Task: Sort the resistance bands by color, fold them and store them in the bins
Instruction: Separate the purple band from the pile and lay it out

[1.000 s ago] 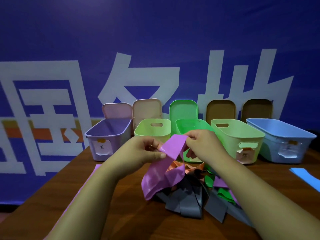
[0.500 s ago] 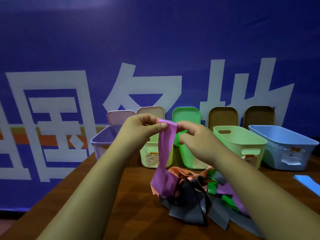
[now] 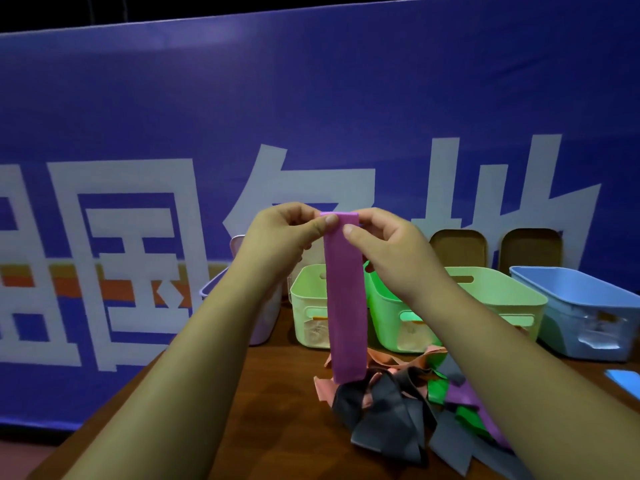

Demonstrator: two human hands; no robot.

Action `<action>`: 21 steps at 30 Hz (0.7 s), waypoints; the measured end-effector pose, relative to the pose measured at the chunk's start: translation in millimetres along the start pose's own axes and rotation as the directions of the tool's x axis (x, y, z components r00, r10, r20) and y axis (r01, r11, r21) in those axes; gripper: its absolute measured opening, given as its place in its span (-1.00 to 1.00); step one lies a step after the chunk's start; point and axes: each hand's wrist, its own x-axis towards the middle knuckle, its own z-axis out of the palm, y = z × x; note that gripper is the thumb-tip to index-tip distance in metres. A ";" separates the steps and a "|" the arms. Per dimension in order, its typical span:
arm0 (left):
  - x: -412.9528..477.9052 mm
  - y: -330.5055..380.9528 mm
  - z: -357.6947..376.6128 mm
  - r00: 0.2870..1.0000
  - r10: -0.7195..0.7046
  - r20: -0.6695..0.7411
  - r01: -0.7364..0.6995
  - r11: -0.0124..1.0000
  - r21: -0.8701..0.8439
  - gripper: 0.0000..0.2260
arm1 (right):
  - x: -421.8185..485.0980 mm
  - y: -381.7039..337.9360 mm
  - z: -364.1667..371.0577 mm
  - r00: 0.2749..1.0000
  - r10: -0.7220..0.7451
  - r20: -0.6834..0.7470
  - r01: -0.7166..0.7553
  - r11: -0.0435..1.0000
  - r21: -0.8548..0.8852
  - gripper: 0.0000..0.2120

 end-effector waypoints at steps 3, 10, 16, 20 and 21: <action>-1.0 1.2 -6.8 0.999 0.027 -0.021 -0.027 0.999 0.025 -0.78 | 3.6 -4.0 4.8 1.000 -0.018 0.001 0.018 1.000 -0.002 -0.82; 4.0 11.7 -21.0 0.997 0.065 -0.031 -0.062 0.995 0.083 -0.82 | 16.2 -8.4 14.0 0.999 -0.050 -0.021 0.051 0.998 0.034 -0.88; 2.6 5.4 -31.4 0.998 0.058 -0.001 -0.058 0.992 0.116 -0.81 | 18.6 -10.4 24.3 0.999 -0.039 -0.024 0.039 0.999 0.010 -0.90; -1.2 -7.5 -35.8 0.999 0.043 -0.006 -0.043 0.993 0.111 -0.77 | 18.4 -8.1 32.9 0.998 -0.064 -0.020 0.064 0.997 -0.037 -0.92; -2.5 -11.0 -36.2 0.999 0.038 -0.006 -0.037 0.994 0.101 -0.77 | 18.6 -6.8 34.6 0.998 -0.067 -0.019 0.066 0.996 -0.052 -0.91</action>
